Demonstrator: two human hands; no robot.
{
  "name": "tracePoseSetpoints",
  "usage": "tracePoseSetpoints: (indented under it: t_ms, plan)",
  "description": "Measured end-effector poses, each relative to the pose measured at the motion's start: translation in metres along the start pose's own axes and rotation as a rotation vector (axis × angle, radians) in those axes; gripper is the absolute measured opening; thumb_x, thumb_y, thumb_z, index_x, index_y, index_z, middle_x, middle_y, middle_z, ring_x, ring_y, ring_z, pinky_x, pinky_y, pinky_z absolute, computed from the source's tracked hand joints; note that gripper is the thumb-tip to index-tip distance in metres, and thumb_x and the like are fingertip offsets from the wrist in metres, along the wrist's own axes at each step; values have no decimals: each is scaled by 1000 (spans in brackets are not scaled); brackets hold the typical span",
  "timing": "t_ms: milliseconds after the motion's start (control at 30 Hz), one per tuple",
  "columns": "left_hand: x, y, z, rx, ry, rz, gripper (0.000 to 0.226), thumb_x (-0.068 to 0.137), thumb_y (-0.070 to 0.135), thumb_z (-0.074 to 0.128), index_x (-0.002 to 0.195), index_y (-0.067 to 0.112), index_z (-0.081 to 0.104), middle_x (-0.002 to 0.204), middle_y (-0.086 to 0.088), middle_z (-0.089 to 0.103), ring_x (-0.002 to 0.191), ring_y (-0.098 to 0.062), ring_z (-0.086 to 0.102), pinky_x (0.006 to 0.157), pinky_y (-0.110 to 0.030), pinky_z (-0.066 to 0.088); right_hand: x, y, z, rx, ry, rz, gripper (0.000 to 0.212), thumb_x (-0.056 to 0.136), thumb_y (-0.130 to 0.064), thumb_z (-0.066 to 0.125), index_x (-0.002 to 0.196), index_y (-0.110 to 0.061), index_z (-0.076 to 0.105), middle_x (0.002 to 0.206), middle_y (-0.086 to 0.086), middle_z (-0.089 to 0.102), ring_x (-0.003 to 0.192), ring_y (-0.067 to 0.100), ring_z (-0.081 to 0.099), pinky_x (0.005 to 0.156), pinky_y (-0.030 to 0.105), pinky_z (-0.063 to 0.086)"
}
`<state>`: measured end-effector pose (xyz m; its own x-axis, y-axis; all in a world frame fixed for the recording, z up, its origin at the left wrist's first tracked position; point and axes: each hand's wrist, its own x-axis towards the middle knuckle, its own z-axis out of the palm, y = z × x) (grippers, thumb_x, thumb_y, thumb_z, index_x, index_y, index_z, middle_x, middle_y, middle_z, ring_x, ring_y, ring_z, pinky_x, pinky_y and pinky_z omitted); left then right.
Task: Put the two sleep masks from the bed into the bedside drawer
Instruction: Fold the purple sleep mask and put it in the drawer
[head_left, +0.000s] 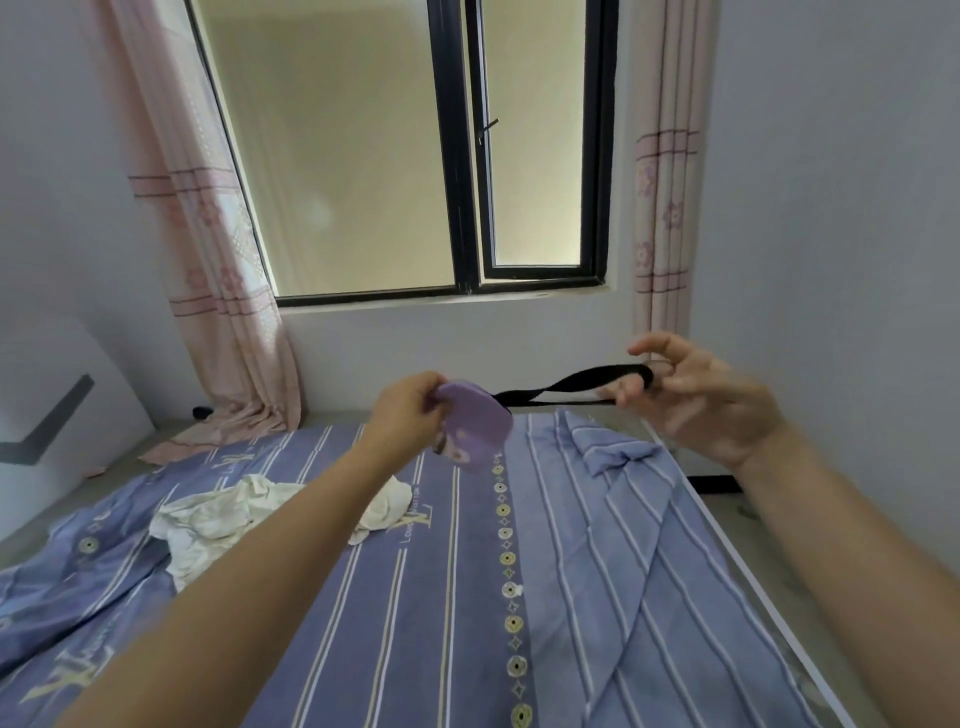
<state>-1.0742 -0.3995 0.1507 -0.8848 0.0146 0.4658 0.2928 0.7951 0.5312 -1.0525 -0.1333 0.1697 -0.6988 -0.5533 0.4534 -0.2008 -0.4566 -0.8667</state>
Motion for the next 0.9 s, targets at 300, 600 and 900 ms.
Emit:
tracePoseSetpoints:
  t_ms: [300, 600, 900]
  plan:
    - [-15, 15, 29, 266, 12, 458, 3, 59, -8, 53, 60, -6, 54, 57, -27, 60, 50, -34, 57, 41, -28, 33, 32, 39, -36, -1704, 398, 457, 52, 84, 2, 41, 133, -14, 29, 116, 27, 57, 99, 39, 56, 76, 38, 45]
    - [-3, -1, 29, 248, 229, 352, 20, 50, -27, 61, 57, -10, 53, 51, -27, 57, 43, -31, 55, 36, -30, 43, 9, 40, 22, -308, 104, 205, 34, 66, -10, 65, 93, -27, 53, 50, -1, 71, 33, 7, 58, 35, 11, 37]
    - [-28, 13, 62, 80, -91, 407, 16, 74, -5, 49, 62, 6, 48, 73, -31, 57, 65, -37, 54, 55, -41, 39, 32, 40, -41, -743, 788, -130, 52, 88, 6, 37, 132, -21, 31, 108, 3, 67, 93, 22, 63, 62, 23, 47]
